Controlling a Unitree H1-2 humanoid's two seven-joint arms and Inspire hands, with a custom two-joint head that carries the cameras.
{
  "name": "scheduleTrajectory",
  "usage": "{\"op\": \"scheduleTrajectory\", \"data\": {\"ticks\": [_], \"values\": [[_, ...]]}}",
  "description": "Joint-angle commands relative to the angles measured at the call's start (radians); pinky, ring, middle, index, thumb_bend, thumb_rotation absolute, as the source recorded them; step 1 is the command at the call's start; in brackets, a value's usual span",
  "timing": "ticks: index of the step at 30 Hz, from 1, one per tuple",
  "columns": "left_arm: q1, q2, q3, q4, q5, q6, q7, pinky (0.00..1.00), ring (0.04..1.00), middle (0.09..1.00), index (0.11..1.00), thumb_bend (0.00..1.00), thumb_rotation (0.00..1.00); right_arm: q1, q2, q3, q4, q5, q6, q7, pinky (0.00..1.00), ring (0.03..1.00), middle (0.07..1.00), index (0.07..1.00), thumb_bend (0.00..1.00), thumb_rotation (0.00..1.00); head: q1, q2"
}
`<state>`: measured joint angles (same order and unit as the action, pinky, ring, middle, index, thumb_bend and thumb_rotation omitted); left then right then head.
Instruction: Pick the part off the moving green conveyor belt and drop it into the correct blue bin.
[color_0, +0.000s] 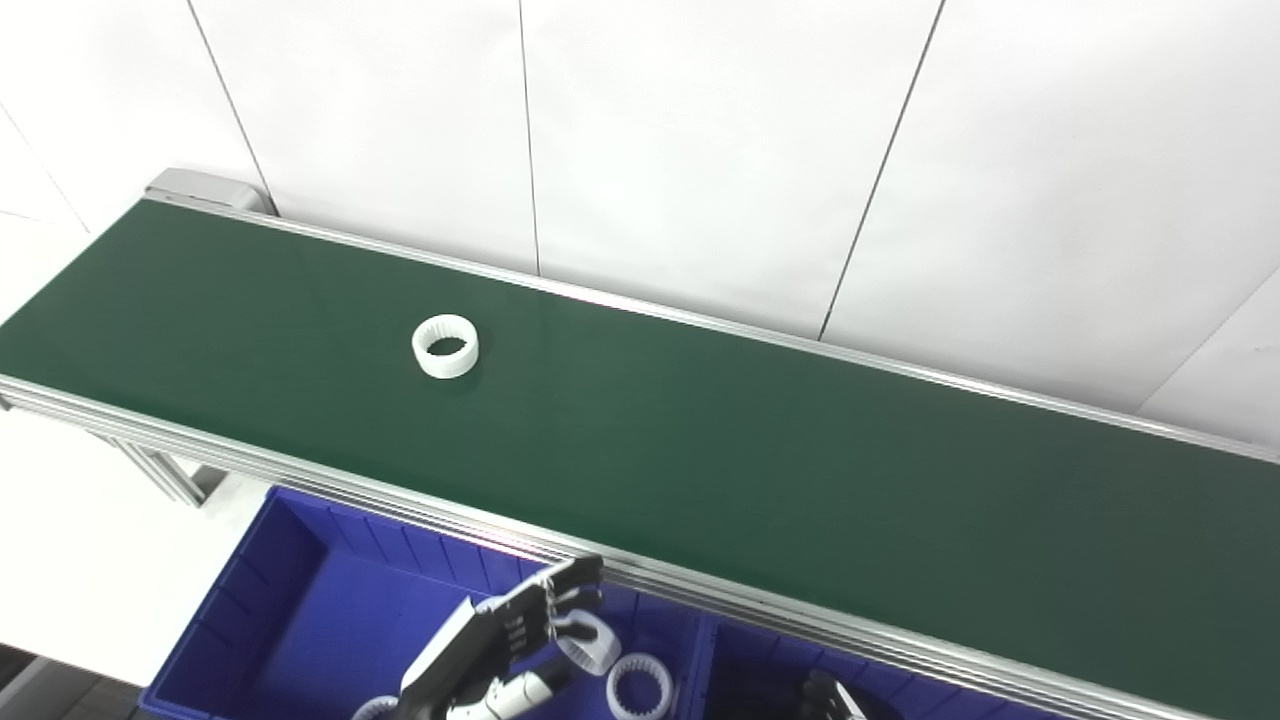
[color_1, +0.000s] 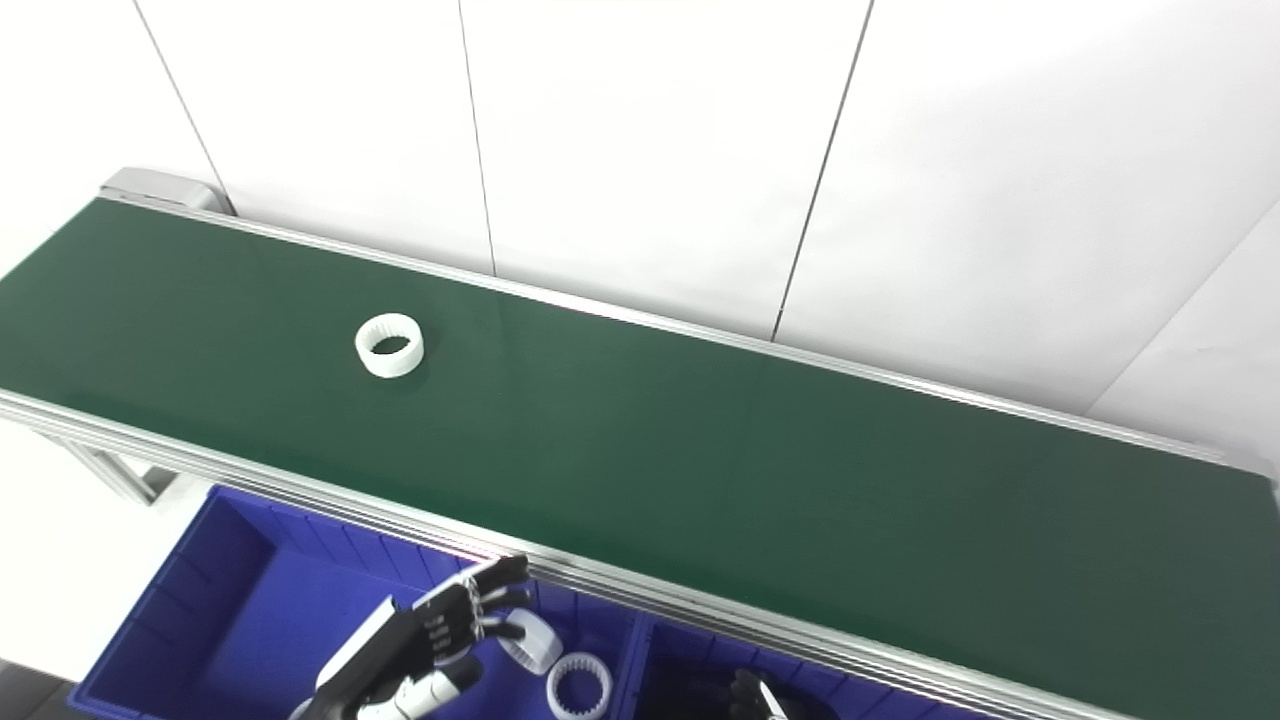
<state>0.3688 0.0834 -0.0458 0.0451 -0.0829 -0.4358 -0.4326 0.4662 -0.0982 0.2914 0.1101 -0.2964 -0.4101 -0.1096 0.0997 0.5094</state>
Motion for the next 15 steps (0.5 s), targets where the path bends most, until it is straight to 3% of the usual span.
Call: {"op": "scheduleTrajectory", "data": {"ticks": [1,6,11,15], "values": [[-0.027,-0.01,0.008,-0.051,-0.004,-0.034,0.011,0.74,0.824,0.874,0.86,0.64,0.63,-0.003,0.001,0.01,-0.006,0.01,-0.059,-0.025,0.75,0.847,0.886,0.904,0.76,0.4,-0.005,-0.004],[-0.102,0.01,-0.004,-0.106,0.037,-0.034,0.033,0.76,0.842,0.885,0.859,0.71,0.65,-0.013,-0.011,0.03,-0.005,0.017,-0.06,-0.051,0.72,0.833,0.875,0.896,0.77,0.41,-0.008,-0.005],[-0.196,0.032,-0.012,-0.149,0.099,-0.014,0.073,0.76,0.849,0.892,0.86,0.73,0.52,-0.028,-0.032,0.061,-0.003,0.018,-0.06,-0.096,0.69,0.813,0.856,0.88,0.78,0.41,-0.006,-0.001],[-0.277,0.047,-0.019,-0.155,0.162,0.037,0.101,0.79,0.889,0.926,0.888,0.75,0.49,-0.04,-0.048,0.086,-0.003,0.028,-0.06,-0.128,0.68,0.804,0.853,0.87,0.79,0.4,-0.012,-0.001]]}}
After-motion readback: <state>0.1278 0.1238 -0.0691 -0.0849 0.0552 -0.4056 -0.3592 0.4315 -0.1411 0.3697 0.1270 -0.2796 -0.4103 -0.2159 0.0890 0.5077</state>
